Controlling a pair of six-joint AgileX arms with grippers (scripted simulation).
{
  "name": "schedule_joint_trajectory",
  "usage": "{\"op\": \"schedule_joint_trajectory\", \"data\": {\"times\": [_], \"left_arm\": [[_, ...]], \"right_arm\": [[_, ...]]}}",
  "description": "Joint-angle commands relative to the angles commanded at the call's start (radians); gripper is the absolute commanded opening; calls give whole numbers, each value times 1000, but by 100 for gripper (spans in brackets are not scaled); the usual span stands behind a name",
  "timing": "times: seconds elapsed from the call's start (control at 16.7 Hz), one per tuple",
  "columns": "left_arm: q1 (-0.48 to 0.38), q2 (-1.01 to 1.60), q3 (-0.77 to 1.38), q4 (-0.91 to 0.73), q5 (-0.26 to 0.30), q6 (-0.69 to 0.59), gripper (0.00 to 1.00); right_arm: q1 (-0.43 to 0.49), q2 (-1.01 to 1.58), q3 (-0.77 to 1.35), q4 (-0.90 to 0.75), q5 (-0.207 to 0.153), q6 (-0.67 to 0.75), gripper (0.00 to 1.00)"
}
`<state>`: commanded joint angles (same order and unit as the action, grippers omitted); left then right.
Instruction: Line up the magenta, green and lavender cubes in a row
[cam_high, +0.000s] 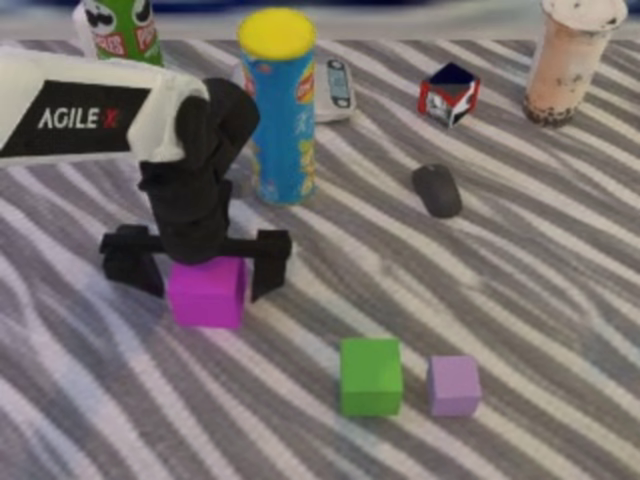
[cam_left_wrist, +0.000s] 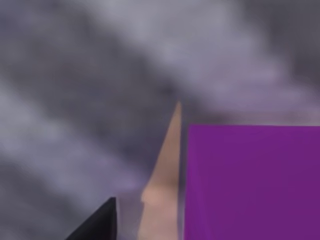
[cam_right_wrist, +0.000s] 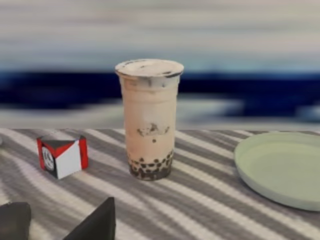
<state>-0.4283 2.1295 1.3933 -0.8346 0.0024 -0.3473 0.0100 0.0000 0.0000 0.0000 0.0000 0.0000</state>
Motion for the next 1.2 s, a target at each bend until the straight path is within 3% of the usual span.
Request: {"op": "schedule_joint_trajectory", "data": {"times": [0.78,1.2], "left_arm": [[0,0,0,0,0,0,2],[0,0,0,0,0,0,0]], "right_arm": [[0,0,0,0,0,0,100],[0,0,0,0,0,0,100]]}}
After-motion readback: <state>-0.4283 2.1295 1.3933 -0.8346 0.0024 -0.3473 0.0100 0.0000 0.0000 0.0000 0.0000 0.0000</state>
